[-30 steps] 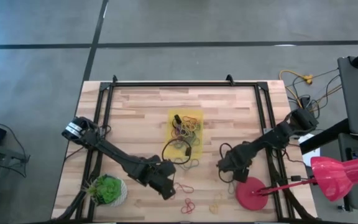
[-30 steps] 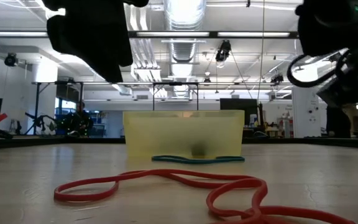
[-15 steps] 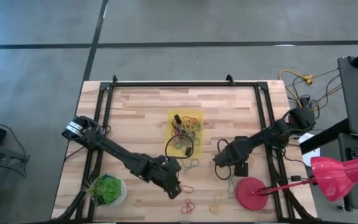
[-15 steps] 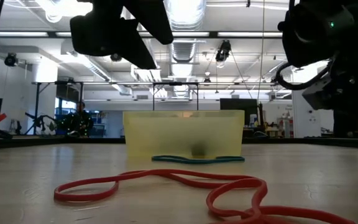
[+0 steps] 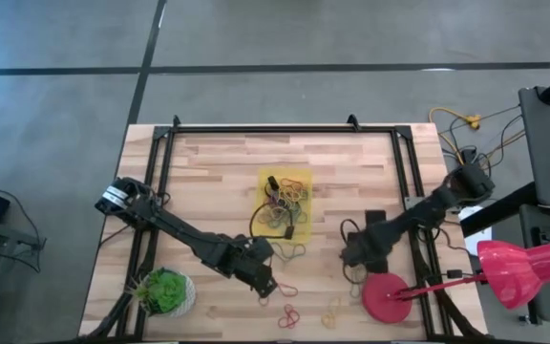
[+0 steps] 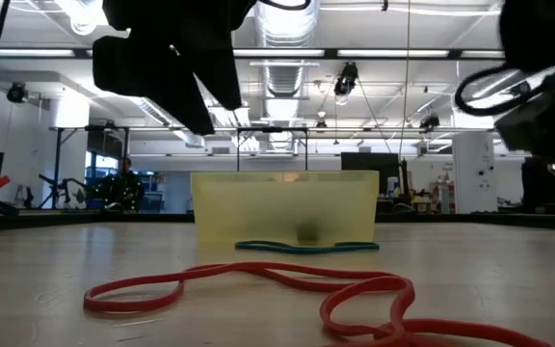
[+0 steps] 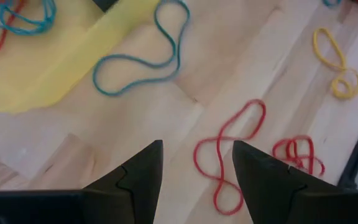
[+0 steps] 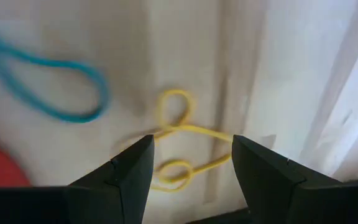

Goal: Pick and place rubber bands into bin
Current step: Put the yellow rubber band into the yellow bin

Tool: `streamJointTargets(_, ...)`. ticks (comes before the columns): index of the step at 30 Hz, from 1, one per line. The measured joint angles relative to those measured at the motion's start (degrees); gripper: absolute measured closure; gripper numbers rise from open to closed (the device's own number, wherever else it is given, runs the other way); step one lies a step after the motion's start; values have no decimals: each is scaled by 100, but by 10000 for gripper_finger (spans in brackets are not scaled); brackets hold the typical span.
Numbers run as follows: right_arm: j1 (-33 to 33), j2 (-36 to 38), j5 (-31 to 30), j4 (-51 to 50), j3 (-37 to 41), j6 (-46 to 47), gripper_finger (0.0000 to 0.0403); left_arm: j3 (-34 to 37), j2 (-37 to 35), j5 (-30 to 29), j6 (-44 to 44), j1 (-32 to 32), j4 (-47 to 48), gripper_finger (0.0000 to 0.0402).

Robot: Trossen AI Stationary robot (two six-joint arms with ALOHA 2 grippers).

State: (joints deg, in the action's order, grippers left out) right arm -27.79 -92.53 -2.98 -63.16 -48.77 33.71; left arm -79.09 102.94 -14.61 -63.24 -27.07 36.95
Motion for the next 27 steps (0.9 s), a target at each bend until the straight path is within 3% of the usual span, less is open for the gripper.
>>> streamJointTargets(8, -612, 257, -114, 137, 53, 82, 199, 0, 0, -276, -88, 4, -41, 223)
streamJointTargets(21, -634, 269, -224, 1074, 665, 275, 201, 0, 0, -282, -42, 7, -44, 224)
streamJointTargets(27, -639, 273, -323, 1170, 756, 123, 235, 0, 0, -282, 62, 19, -48, 224)
